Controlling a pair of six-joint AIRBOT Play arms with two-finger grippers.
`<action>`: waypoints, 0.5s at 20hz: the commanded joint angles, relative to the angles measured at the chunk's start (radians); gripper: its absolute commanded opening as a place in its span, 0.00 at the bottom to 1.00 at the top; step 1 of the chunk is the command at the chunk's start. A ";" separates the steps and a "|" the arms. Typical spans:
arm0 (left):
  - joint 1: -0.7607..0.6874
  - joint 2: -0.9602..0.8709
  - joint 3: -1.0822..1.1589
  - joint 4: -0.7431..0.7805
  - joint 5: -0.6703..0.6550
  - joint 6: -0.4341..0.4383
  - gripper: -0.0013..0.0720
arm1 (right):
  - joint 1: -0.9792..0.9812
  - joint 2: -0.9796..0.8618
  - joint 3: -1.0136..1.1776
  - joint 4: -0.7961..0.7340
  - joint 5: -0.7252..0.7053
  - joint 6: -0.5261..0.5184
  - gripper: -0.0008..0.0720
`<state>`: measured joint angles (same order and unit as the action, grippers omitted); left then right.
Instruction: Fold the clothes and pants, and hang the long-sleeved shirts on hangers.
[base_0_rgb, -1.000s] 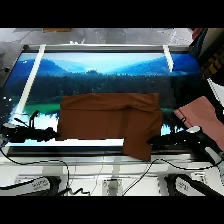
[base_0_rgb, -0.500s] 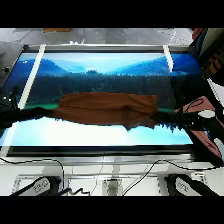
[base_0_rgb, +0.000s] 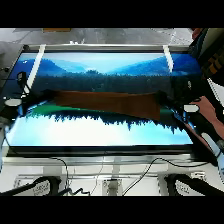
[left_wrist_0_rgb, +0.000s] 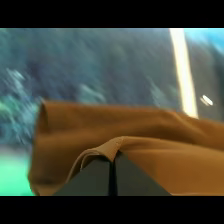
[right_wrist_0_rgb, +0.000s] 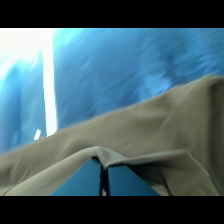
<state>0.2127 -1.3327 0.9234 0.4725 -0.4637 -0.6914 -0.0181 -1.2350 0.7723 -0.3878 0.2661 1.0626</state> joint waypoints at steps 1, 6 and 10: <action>-0.116 -0.098 0.002 -0.026 0.298 0.000 0.04 | 0.034 -0.116 0.051 -0.001 -0.153 0.074 0.03; -0.163 -0.205 0.023 -0.026 0.386 0.000 0.04 | 0.032 -0.270 0.161 -0.009 -0.151 0.074 0.03; -0.163 -0.233 0.073 -0.029 0.391 0.000 0.10 | 0.031 -0.294 0.184 -0.019 -0.148 0.070 0.19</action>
<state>0.0578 -1.5398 0.9680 0.4465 -0.1047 -0.6910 0.0124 -1.5002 0.9340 -0.3950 0.1177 1.1313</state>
